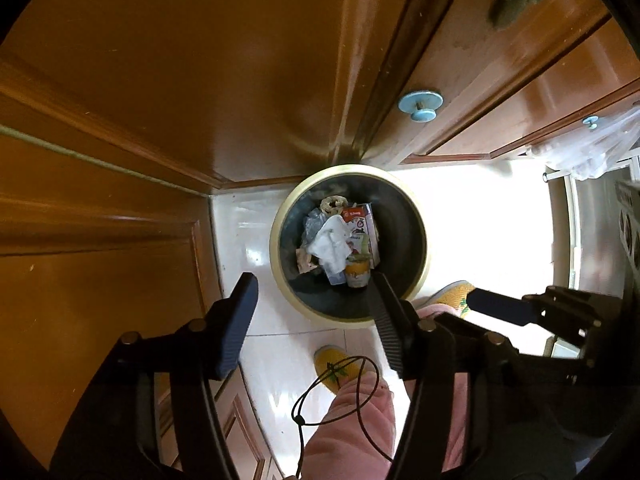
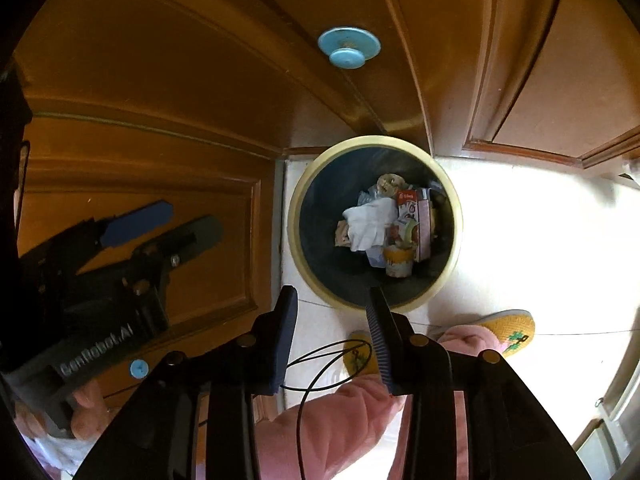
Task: Collect trash
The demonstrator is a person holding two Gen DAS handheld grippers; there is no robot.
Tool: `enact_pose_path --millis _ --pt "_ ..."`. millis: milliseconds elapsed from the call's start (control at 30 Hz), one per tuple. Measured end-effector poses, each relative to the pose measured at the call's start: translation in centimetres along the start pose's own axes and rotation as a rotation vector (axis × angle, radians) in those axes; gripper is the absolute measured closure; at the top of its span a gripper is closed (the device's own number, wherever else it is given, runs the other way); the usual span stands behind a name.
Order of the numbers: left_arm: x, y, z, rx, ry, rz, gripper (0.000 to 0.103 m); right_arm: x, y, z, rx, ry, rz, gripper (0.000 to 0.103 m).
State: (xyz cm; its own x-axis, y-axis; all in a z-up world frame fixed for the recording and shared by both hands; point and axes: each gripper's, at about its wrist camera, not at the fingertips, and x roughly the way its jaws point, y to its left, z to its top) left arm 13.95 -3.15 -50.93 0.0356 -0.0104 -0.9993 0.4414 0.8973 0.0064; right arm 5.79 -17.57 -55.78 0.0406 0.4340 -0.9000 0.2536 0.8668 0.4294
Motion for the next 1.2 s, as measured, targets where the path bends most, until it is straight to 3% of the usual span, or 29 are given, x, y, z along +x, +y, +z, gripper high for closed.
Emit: enact_pose_path --millis 267,533,900,1200 --pt "-5.6 1.1 -1.4 -0.044 -0.023 0.003 0.048 -4.2 3.3 -2.6 -0.059 -0.005 -0.010 0.067" --pt "-15.9 1.3 -3.3 -0.052 -0.112 -0.025 0.048 -12.7 7.5 -5.2 -0.099 -0.074 -0.022 0.067" --pt "-31.2 1.9 -5.2 0.017 -0.354 -0.021 0.047 -27.3 15.6 -10.3 -0.220 -0.305 -0.118 0.066" --pt "-41.2 3.2 -6.0 0.026 -0.515 -0.046 0.047 -36.7 19.8 -12.8 -0.259 -0.493 -0.194 0.049"
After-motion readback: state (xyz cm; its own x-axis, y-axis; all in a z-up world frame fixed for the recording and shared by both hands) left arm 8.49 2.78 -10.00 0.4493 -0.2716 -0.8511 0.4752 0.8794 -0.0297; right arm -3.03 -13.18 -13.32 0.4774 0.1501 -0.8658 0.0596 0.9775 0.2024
